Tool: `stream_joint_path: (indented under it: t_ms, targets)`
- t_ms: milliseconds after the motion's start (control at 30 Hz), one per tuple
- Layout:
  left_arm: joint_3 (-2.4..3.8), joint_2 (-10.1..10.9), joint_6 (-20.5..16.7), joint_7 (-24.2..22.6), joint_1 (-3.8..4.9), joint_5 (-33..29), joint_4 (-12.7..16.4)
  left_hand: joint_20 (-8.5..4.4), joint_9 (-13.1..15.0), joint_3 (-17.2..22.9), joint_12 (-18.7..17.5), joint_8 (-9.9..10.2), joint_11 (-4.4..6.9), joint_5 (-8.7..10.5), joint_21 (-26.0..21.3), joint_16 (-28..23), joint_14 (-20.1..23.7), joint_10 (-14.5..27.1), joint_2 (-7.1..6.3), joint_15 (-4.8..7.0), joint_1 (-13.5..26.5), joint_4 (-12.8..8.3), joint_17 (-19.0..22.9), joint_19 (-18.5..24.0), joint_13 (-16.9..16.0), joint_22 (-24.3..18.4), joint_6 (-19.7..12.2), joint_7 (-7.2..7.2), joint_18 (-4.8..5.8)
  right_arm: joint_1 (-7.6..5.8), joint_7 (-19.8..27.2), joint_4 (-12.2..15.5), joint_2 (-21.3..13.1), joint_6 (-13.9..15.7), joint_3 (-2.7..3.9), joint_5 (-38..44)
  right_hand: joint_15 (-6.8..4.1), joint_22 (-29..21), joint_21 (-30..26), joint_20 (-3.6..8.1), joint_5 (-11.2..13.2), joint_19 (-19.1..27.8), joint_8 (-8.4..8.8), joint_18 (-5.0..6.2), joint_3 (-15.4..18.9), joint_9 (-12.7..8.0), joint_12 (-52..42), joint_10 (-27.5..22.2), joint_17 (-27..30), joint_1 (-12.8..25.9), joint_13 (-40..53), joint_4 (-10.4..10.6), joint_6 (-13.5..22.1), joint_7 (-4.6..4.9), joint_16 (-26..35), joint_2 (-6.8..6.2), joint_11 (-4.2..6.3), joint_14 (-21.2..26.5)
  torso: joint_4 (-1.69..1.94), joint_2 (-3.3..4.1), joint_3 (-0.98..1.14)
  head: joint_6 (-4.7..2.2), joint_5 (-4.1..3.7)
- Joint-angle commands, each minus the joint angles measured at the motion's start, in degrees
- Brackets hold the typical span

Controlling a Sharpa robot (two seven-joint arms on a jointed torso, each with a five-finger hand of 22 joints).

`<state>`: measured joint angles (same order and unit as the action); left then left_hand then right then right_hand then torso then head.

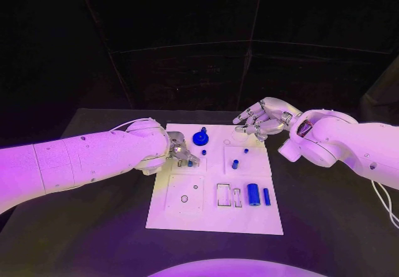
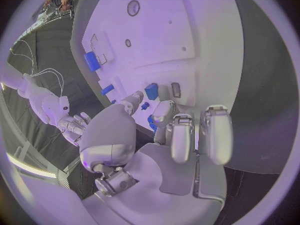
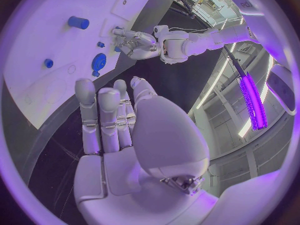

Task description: Assemble the parts on the task board

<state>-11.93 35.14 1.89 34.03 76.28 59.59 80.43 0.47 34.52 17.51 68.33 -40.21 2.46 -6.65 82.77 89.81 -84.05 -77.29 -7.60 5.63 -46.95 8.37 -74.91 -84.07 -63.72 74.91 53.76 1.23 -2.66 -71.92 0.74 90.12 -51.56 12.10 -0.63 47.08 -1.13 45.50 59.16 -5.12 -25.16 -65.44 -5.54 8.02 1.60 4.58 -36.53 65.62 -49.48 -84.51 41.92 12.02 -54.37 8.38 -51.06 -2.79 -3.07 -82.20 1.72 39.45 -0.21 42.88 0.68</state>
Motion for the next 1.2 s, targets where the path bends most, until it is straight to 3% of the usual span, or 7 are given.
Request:
stream_joint_path:
  t_ms: [33,133,300,467,600,800,1200]
  targets:
    - [0.11,0.66,-0.89,-0.11,0.04,-0.46,0.49,-0.34,-0.07,-1.92,-0.05,0.35,0.26,0.83,-0.08,0.19,-5.95,-0.22,0.18,0.45,-0.67,0.54,-15.09,-2.74,0.15,4.69,0.04,-0.06,0.43,-0.10,0.63,0.00,0.01,-0.20,0.03,0.06,-0.06,-0.05,-0.31,0.04,-0.32,0.47,-0.26,0.84,0.02,-0.04,0.38,-0.02,0.05,0.61,-0.04,0.37,0.49,0.05,0.17,-0.08,-0.08,-0.08,0.02,0.01,-0.02,-0.12,-0.04]
    - [1.16,1.52,-0.94,-0.34,0.20,-1.51,1.01,-0.30,-0.10,-3.72,-0.86,0.46,0.17,1.11,-0.49,0.19,-5.95,0.36,0.47,0.40,-1.66,1.01,-15.09,-2.57,1.07,4.18,-0.32,0.06,0.32,-0.10,0.69,-0.14,-0.03,-0.16,0.03,0.06,-0.06,-0.05,-0.31,0.04,-0.32,0.47,-0.26,0.84,0.02,-0.04,0.38,-0.02,0.05,0.61,-0.04,0.37,0.49,0.05,0.17,-0.08,-0.08,-0.08,0.08,-0.04,-0.01,-0.23,-0.13]
    - [4.57,2.61,1.67,-0.70,1.36,-3.41,0.24,0.12,-0.62,-6.99,-4.73,1.63,-0.54,0.99,-1.53,0.19,-5.95,3.27,1.36,-0.18,-4.23,1.72,-15.09,-2.11,5.41,2.96,-2.49,0.93,0.07,-0.10,0.80,-0.45,-0.02,-0.08,0.03,0.06,-0.06,-0.22,-0.45,0.04,-0.32,0.56,-0.25,0.87,0.01,-0.05,0.40,-0.06,0.13,0.63,-0.06,0.40,0.53,0.05,0.29,-0.10,-0.08,-0.05,0.04,-0.03,0.03,-0.55,0.05]
    - [6.06,2.07,7.52,-1.06,3.52,-4.19,-3.98,0.63,-1.41,-8.88,-6.27,2.66,-1.17,0.91,-2.46,0.19,-5.95,4.62,2.28,-0.69,-6.48,1.87,-15.09,-1.68,7.23,1.88,-3.52,1.60,-0.18,-0.10,0.87,-0.71,0.13,-0.09,0.02,0.05,-0.06,-0.22,-0.45,0.04,-0.32,0.56,-0.25,0.87,0.01,-0.05,0.40,-0.06,0.13,0.63,-0.06,0.40,0.53,0.05,0.29,-0.10,-0.08,-0.05,0.01,0.01,0.02,-0.82,0.11]
    - [6.47,0.12,11.72,-1.27,4.77,-4.23,-9.01,0.96,-2.41,-10.12,-6.42,3.87,-1.59,0.87,-2.83,0.19,-5.95,4.84,3.14,-1.05,-8.13,1.93,-15.09,-1.53,7.58,1.51,-4.30,2.09,-0.27,-0.10,0.89,-0.86,0.30,-0.12,0.02,0.05,-0.06,-0.22,-0.45,0.04,-0.32,0.56,-0.25,0.87,0.01,-0.05,0.40,-0.06,0.13,0.63,-0.06,0.40,0.53,0.05,0.29,-0.10,-0.08,-0.05,-0.04,0.07,0.06,-1.06,0.27]
    - [6.56,-3.22,15.52,-1.28,5.39,-2.59,-15.09,1.08,-2.77,-10.69,-6.31,4.12,-1.68,0.85,-2.75,0.19,-5.95,4.81,3.68,-1.14,-8.54,2.18,-15.09,-1.58,7.56,1.68,-4.15,2.17,-0.24,-0.09,0.91,-1.08,0.68,-0.22,0.02,0.05,-0.06,-0.22,-0.45,0.04,-0.32,0.56,-0.25,0.87,0.01,-0.05,0.40,-0.06,0.13,0.63,-0.06,0.40,0.53,0.05,0.29,-0.10,-0.08,-0.05,-0.14,0.33,-0.13,-1.34,0.43]
    - [5.43,-7.70,19.15,-1.83,4.10,0.03,-23.16,1.16,-3.05,-11.31,-6.20,4.20,-1.69,0.86,-2.55,0.19,-5.95,4.78,4.26,-1.19,-8.77,2.56,-15.09,-1.68,7.54,1.98,-3.81,2.17,-0.19,-0.08,1.01,-1.37,1.31,-0.33,0.02,0.05,-0.05,-0.20,-0.46,0.03,-0.34,0.55,-0.25,0.87,-0.03,-0.05,0.41,-0.09,0.01,0.62,-0.09,0.42,0.55,0.05,0.22,-0.10,-0.08,-0.06,-0.21,0.37,-0.15,-1.15,0.90]
